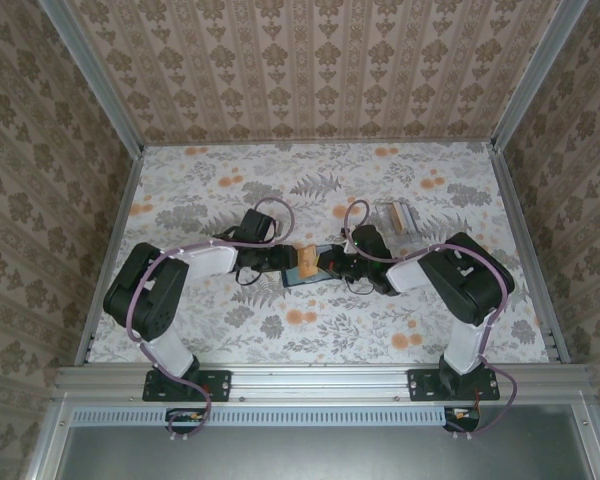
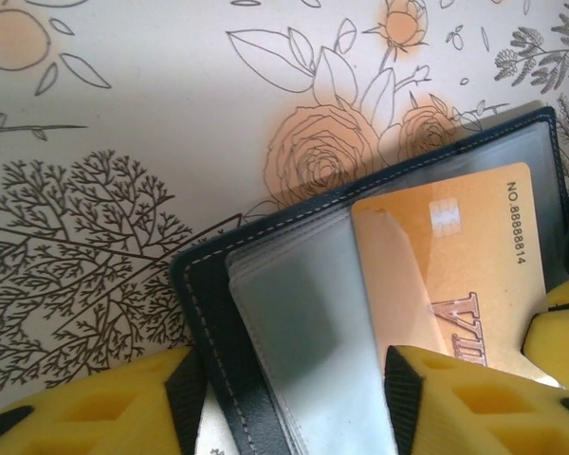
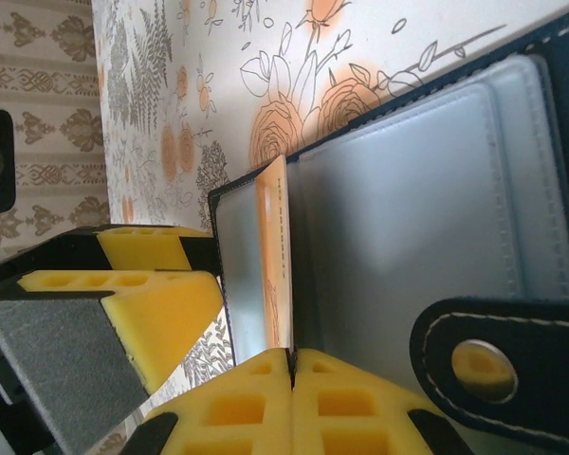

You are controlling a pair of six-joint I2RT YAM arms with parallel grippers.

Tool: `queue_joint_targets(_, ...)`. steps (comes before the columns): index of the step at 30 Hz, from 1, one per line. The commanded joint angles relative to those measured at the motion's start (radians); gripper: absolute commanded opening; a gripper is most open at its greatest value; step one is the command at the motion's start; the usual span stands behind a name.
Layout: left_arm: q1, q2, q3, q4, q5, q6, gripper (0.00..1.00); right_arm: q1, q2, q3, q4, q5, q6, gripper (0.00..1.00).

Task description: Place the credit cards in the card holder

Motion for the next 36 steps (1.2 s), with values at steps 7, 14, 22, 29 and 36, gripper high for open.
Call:
queue_joint_targets(7, -0.005, 0.03, -0.023, 0.017, 0.027, -0.057, 0.36, 0.015, -0.009, -0.028, -0.03, 0.02, 0.005, 0.01)
queue_joint_targets(14, 0.002, 0.044, -0.01, -0.029, 0.001, -0.064, 0.23, 0.008, -0.037, -0.039, -0.081, 0.0, -0.039, 0.01)
queue_joint_targets(22, 0.01, 0.062, -0.011, -0.049, 0.002, -0.067, 0.18, -0.018, -0.053, -0.021, -0.141, -0.051, -0.092, 0.0)
queue_joint_targets(29, 0.009, 0.066, -0.008, -0.024, 0.024, -0.073, 0.17, 0.0, 0.05, 0.042, -0.075, -0.136, -0.053, 0.02)
queue_joint_targets(36, 0.008, 0.057, -0.017, -0.019, 0.023, -0.077, 0.16, 0.041, 0.081, 0.097, -0.091, -0.117, -0.055, 0.08)
